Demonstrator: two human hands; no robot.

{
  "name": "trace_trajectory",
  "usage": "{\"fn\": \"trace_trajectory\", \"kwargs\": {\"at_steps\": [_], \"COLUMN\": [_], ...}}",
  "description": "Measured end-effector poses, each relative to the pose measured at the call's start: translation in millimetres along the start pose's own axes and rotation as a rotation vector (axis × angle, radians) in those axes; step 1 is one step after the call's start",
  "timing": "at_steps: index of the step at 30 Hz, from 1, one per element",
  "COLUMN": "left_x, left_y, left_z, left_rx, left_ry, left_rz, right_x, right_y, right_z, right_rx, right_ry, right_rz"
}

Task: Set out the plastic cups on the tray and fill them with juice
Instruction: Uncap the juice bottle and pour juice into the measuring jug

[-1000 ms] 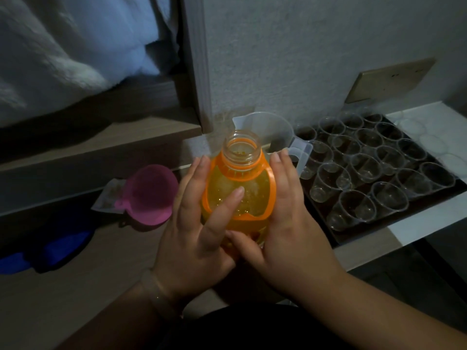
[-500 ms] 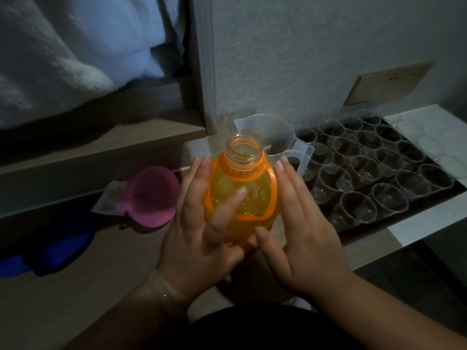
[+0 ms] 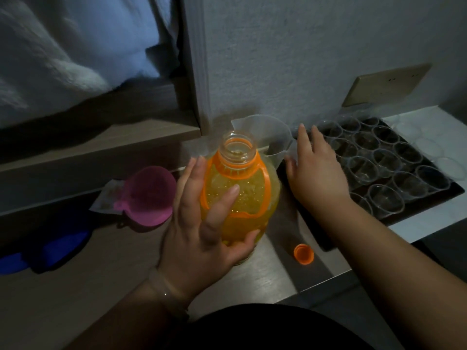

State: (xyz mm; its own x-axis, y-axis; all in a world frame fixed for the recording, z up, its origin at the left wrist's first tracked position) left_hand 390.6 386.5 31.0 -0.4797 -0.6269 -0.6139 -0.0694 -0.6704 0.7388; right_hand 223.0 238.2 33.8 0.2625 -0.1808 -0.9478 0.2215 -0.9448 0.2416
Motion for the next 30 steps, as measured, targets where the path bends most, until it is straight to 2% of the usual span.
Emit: {"fn": "trace_trajectory", "kwargs": {"at_steps": [3,8,18,30], "left_x": [0,2,2,-3], "left_y": [-2,0,-1,-2], "left_z": [0,0,2,1], "left_rx": [-0.008,-0.002,0.007,0.023], "left_ry": [-0.011,-0.007,0.010,0.001], "left_rz": [-0.013,-0.005,0.014,0.016], "right_x": [-1,-1,-13,-21], "right_y": [3,-14,-56,-83], "right_z": [2,9,15,7], "right_rx": [-0.038,-0.114,-0.075,-0.148], "right_ry": [0.034,0.065,0.112,0.006], "right_rz": [-0.025,0.079,0.170,0.182]}}
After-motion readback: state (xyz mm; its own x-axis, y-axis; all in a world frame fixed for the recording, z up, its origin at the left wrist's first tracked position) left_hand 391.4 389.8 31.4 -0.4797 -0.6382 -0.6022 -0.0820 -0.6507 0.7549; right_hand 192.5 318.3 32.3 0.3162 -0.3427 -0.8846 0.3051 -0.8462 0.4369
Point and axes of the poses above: each hand's wrist, its own y-axis towards the middle knuckle, its own x-axis out of the palm, z = x × y, the point moved 3 cm from there along y, towards the middle knuckle, and after that the axes turned 1 degree about -y, right-handed, at the moved point
